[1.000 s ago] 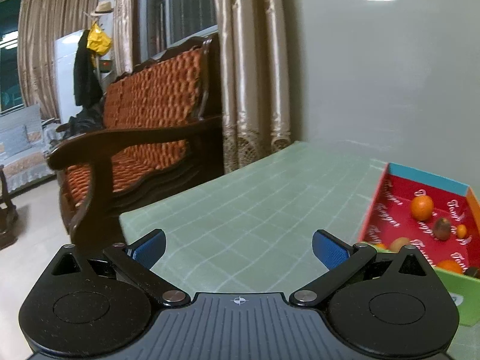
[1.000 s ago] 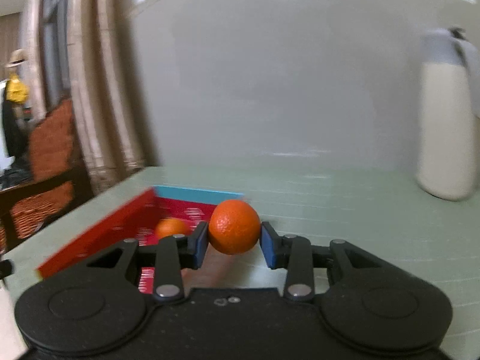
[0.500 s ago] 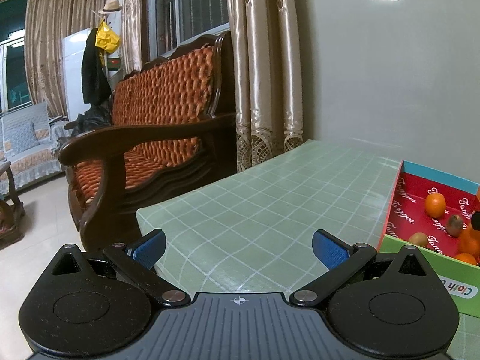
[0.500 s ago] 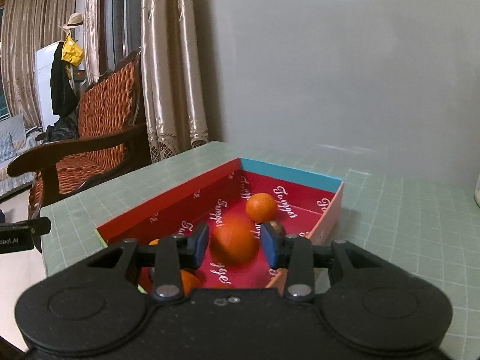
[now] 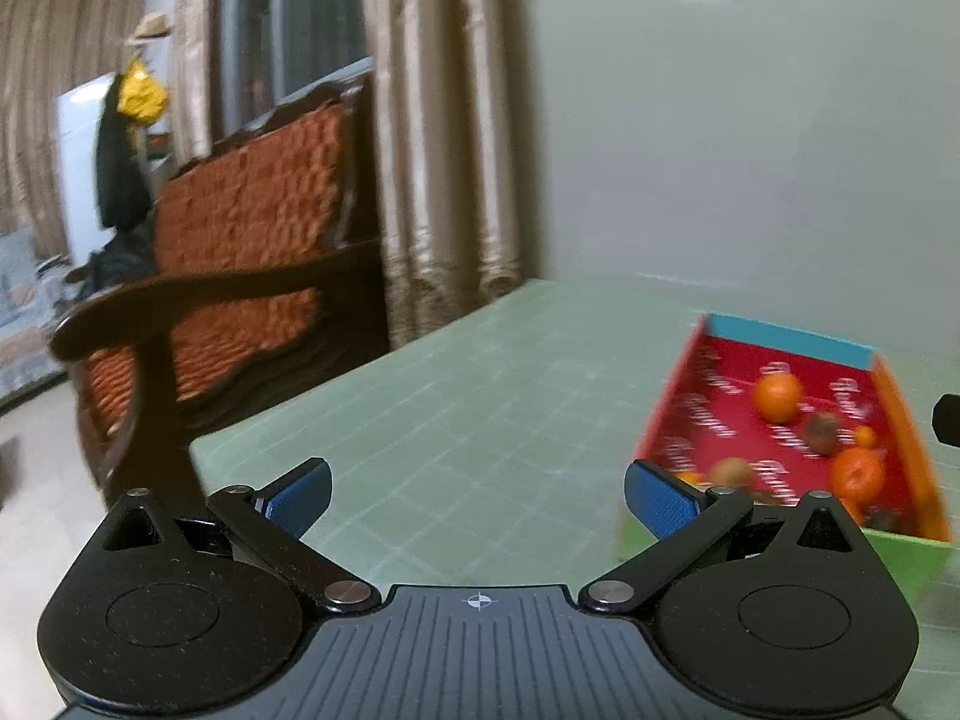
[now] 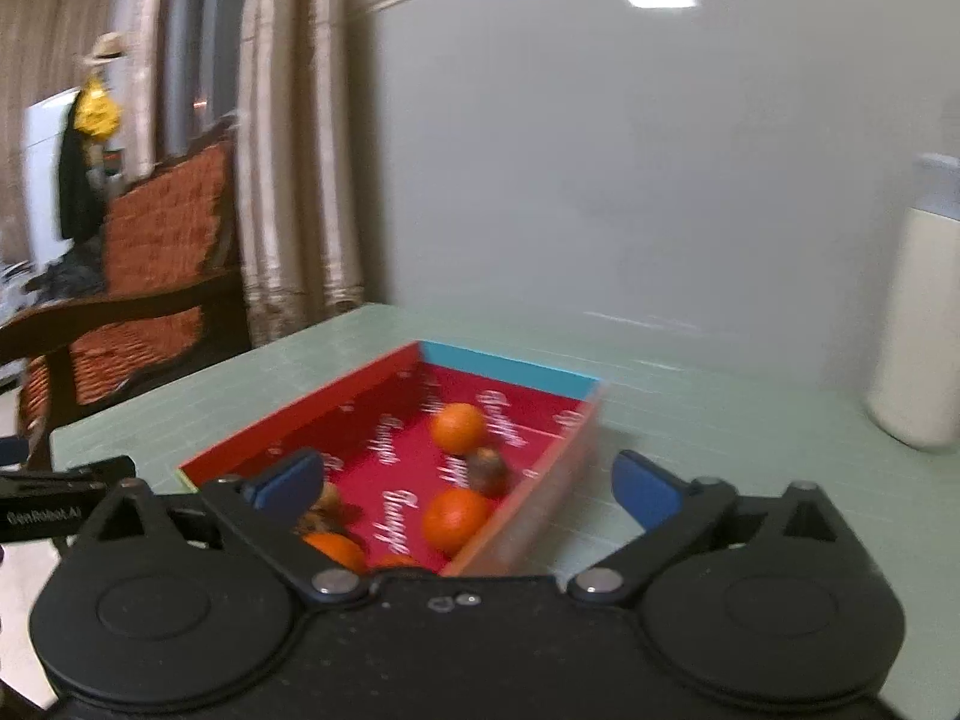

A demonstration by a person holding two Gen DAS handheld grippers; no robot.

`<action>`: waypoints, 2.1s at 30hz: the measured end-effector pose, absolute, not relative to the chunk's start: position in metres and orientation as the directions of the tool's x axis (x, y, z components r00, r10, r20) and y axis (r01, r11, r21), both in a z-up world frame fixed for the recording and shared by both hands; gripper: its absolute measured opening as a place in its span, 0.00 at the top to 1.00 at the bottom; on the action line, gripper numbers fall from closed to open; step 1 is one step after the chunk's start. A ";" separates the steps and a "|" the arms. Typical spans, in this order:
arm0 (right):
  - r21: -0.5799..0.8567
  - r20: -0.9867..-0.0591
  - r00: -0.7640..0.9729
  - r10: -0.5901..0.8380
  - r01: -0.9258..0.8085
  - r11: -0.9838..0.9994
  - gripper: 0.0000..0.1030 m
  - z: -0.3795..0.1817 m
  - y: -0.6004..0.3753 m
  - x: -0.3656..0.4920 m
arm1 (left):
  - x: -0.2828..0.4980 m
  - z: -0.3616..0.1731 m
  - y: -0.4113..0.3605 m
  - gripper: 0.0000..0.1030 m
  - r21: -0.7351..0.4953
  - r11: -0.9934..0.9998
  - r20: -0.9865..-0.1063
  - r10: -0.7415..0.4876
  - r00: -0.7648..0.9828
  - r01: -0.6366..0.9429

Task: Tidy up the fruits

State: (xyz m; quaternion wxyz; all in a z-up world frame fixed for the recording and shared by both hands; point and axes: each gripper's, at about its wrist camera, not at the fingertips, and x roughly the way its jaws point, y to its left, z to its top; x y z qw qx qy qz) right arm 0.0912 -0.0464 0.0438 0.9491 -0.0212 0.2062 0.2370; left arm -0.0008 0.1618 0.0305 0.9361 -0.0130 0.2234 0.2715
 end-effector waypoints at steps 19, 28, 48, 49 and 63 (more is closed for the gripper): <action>0.062 -0.467 0.869 0.165 -0.154 0.986 0.00 0.080 -0.100 -0.011 | -0.054 0.098 0.066 0.00 0.121 0.953 -0.418 0.303 0.857 -0.278; 0.057 -0.448 0.877 0.174 -0.167 0.984 0.00 0.092 -0.091 -0.026 | -0.062 0.108 0.075 0.00 0.111 0.949 -0.428 0.313 0.848 -0.294; 0.080 -0.456 0.870 0.186 -0.167 0.983 0.00 0.088 -0.088 -0.024 | -0.060 0.106 0.074 0.00 0.117 0.945 -0.431 0.325 0.842 -0.306; 0.081 -0.456 0.870 0.186 -0.167 0.983 0.00 0.088 -0.088 -0.024 | -0.060 0.106 0.074 0.00 0.118 0.945 -0.431 0.326 0.842 -0.306; 0.087 -0.460 0.867 0.191 -0.170 0.982 0.00 0.087 -0.087 -0.024 | -0.060 0.105 0.074 0.00 0.120 0.944 -0.428 0.329 0.842 -0.307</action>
